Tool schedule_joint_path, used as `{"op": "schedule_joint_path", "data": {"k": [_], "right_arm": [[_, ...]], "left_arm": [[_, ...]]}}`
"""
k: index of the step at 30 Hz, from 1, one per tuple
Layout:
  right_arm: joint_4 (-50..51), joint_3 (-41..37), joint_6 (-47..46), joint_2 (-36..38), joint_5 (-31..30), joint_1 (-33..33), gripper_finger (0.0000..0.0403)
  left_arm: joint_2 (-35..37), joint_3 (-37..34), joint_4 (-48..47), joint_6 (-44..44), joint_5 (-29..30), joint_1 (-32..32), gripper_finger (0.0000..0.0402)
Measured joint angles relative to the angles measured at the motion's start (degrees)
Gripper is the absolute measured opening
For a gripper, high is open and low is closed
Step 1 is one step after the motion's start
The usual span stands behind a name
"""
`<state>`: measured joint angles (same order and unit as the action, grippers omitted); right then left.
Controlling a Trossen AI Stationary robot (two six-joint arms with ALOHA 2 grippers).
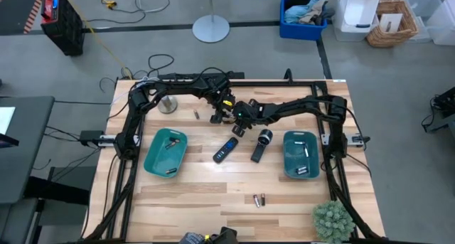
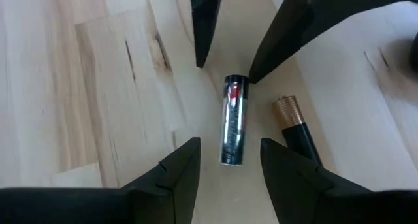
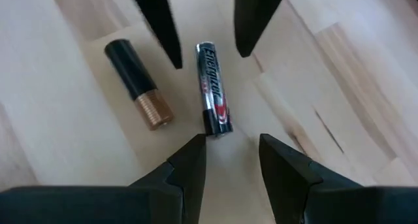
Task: Sort batteries
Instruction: Put the silver battery into the blue bin
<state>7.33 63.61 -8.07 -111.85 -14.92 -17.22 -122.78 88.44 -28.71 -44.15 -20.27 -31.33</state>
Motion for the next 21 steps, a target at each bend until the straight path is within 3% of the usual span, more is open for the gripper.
{"op": "schedule_joint_path", "data": {"k": [15, 21], "right_arm": [[-1.4, -0.1, -0.9, 0.0, 0.0, -1.0, 0.0160], [-3.6, -0.1, 1.7, 0.0, 4.2, -1.4, 0.0160]], "left_arm": [[0.0, 0.0, 0.3, 1.1, 2.8, 0.3, 0.0155], [0.0, 0.0, 1.7, 2.2, 6.7, 0.1, 0.0155]]}}
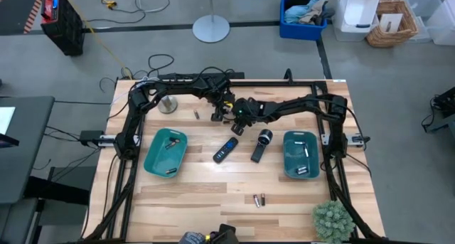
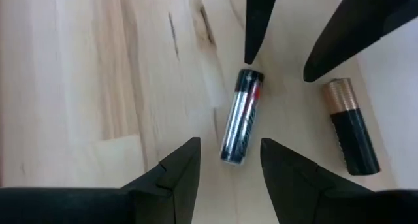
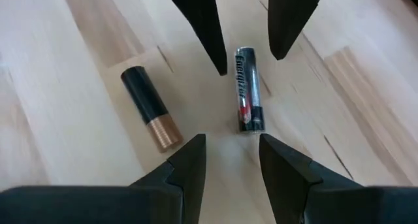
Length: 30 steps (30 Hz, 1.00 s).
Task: Sort batteries
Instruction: Put the silver battery into the blue bin
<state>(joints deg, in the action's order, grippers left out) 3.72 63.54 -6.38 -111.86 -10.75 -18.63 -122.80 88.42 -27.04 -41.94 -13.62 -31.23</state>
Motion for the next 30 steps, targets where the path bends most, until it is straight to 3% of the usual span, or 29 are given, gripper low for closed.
{"op": "schedule_joint_path", "data": {"k": [5, 20, 30], "right_arm": [[0.1, 0.0, 0.9, 0.0, 3.0, -0.3, 0.0160], [-0.1, 0.0, 0.4, 0.0, 3.4, -0.1, 0.0160], [-0.1, 0.0, -0.2, 0.0, 3.4, -0.1, 0.0160]], "left_arm": [[0.0, 0.0, -0.1, -0.8, -0.7, -0.1, 0.0155], [0.0, 0.0, -2.8, -5.8, -3.1, 0.0, 0.0154], [0.0, 0.0, -0.6, -3.5, -0.9, 0.0, 0.0073]]}}
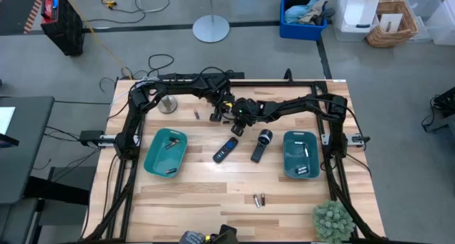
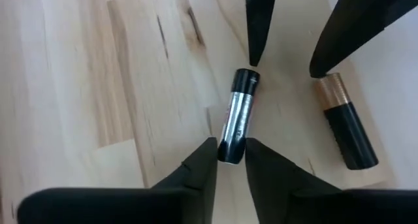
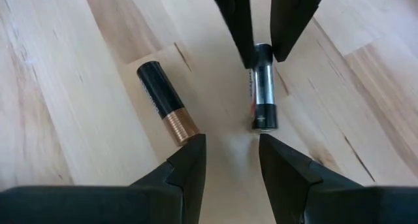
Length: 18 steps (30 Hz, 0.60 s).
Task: Sort batteries
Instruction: Put the silver battery into the blue bin
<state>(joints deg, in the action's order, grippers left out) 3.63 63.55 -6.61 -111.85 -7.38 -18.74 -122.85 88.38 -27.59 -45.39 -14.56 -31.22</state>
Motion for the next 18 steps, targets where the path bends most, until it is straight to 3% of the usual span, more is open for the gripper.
{"op": "schedule_joint_path", "data": {"k": [12, 18], "right_arm": [[0.2, 0.0, -0.9, 0.0, 0.0, 0.0, 0.0160], [0.2, 0.0, -0.9, 0.0, 0.0, 0.0, 0.0160]], "left_arm": [[0.1, -0.3, -0.4, -2.1, -0.2, 0.0, 0.0058], [0.1, -0.3, -2.5, -5.6, -0.3, 0.1, 0.0076]]}}
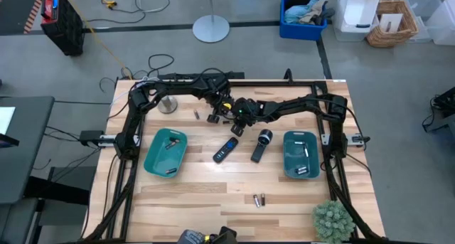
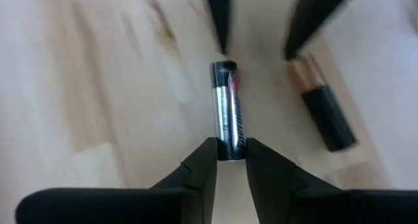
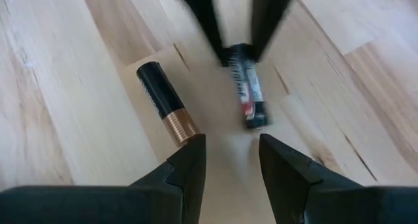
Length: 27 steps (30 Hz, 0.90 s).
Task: Sort batteries
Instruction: Put the silver battery into the blue bin
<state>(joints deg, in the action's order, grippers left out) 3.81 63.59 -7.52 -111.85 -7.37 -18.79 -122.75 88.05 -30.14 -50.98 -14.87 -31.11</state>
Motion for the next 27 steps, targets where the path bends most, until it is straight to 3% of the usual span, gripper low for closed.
{"op": "schedule_joint_path", "data": {"k": [17, 27], "right_arm": [[-1.1, 0.0, -0.1, 0.0, 0.0, 0.0, 0.0160], [-1.0, 0.0, -0.4, 0.0, 0.0, 0.0, 0.0160]], "left_arm": [[0.0, -0.1, 0.2, -0.4, 0.3, 0.0, 0.0067], [0.0, 0.0, 1.2, 1.2, 1.3, 0.0, 0.0037]]}}
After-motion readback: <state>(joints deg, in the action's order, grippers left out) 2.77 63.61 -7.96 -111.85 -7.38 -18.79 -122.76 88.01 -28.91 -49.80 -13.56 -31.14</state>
